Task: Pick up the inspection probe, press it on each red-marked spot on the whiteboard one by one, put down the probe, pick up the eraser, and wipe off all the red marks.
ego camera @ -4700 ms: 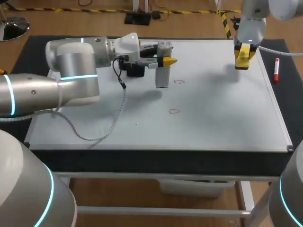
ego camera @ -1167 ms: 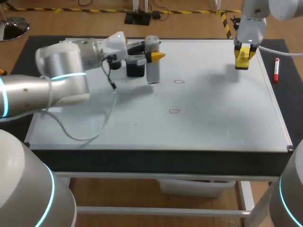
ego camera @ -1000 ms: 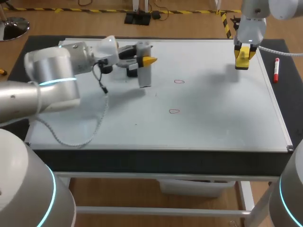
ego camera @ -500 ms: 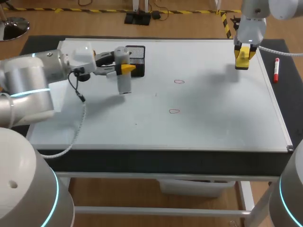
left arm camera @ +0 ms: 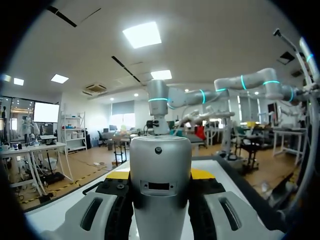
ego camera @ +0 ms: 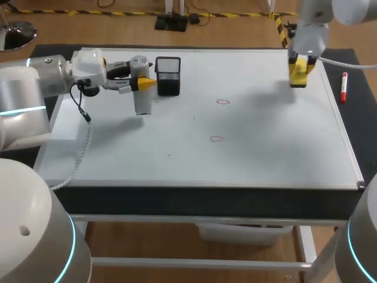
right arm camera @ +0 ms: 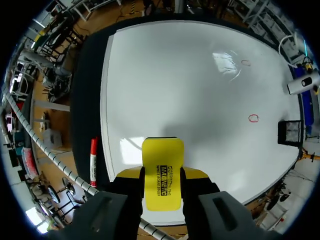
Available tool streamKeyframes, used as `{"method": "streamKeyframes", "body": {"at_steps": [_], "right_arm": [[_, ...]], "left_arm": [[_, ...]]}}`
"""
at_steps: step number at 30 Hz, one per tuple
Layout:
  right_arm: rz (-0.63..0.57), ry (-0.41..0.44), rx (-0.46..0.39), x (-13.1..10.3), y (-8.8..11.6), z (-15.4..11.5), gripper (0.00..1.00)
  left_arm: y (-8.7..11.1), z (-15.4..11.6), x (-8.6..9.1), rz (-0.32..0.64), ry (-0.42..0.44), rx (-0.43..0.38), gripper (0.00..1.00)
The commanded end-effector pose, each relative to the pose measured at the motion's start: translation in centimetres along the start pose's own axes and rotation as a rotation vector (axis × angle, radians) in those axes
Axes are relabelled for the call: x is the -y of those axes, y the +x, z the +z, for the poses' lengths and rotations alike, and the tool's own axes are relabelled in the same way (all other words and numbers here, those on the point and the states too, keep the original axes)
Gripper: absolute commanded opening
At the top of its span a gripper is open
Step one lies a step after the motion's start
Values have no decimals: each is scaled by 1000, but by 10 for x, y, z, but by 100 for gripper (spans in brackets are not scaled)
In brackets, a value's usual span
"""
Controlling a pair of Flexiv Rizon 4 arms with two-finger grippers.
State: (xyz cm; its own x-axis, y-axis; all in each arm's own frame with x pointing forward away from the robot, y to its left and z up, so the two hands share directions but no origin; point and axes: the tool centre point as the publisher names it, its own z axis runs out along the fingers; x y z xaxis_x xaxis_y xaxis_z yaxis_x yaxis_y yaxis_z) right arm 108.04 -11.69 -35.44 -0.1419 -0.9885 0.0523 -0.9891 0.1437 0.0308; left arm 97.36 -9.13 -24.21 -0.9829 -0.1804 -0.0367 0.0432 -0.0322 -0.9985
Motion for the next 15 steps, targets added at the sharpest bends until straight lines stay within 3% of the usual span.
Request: {"method": "streamKeyframes", "body": {"at_steps": [1,15], "right_arm": [[-50,19,-20,-18,-31,-5,0],[-253,23,19,-48,-136,-8,0]], "left_arm": [[-1,1,0,0,2,-5,0],[-1,1,0,0,2,-5,0]]}}
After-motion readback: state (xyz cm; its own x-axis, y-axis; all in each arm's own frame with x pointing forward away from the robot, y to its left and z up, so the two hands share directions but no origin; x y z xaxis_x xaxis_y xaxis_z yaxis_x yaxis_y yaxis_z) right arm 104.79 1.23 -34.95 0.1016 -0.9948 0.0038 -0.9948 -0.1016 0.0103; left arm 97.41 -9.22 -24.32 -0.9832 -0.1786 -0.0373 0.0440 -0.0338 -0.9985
